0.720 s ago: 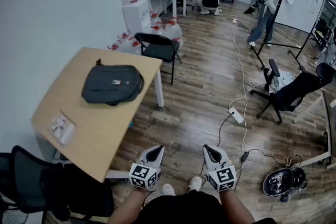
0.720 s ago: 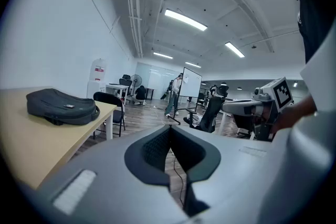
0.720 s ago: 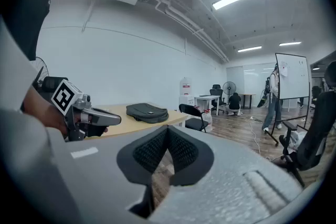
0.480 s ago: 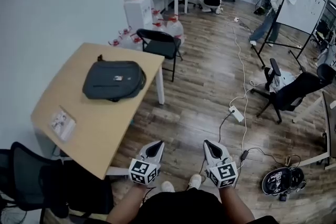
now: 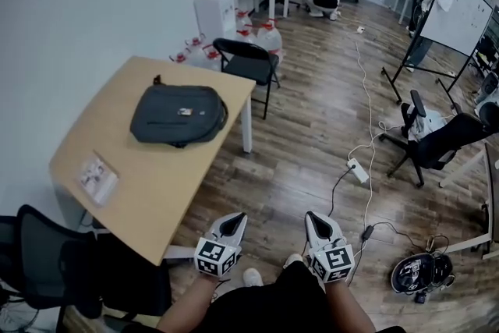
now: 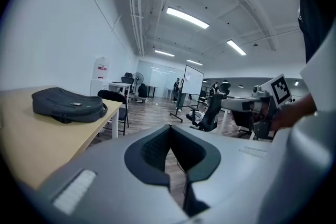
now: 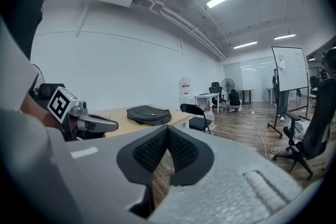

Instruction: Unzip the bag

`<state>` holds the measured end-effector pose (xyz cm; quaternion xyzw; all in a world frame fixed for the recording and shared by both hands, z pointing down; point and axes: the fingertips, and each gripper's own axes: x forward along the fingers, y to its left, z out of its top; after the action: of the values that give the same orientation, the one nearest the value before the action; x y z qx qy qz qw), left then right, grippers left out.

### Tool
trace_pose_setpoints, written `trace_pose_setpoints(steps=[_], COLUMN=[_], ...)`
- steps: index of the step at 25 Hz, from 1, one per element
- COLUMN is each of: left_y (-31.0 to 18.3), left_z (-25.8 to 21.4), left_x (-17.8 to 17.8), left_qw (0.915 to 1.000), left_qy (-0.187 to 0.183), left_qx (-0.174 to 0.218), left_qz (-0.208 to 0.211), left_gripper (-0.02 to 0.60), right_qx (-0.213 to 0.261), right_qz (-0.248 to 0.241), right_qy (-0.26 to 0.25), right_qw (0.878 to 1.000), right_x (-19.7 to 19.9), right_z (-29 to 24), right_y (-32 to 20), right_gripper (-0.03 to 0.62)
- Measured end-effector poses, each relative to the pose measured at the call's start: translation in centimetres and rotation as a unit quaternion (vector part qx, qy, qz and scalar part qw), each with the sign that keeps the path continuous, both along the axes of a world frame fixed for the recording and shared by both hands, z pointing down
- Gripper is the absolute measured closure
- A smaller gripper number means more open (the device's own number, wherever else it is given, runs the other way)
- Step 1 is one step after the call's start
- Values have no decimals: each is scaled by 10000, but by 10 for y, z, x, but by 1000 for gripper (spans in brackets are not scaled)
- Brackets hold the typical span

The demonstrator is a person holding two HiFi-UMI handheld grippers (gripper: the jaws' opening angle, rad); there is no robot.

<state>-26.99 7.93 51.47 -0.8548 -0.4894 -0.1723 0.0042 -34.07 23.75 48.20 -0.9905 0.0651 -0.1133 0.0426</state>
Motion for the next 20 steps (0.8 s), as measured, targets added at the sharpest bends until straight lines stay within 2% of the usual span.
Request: trace_pose_setpoints(steps=[6, 20], left_y=[-7, 18], left_z=[15, 14], left_x=[23, 137], left_qw=[9993, 9910], left_qy=[-142, -73], left_qx=[200, 450], left_qz=[-298, -1255], left_gripper=[563, 563], right_qx=[16, -136], right_qz=[-362, -1526], right_qy=[-197, -127], right_qw=[9991, 9881], right_x=[34, 172], right_z=[17, 20], right_y=[-4, 27], right_gripper=[591, 591])
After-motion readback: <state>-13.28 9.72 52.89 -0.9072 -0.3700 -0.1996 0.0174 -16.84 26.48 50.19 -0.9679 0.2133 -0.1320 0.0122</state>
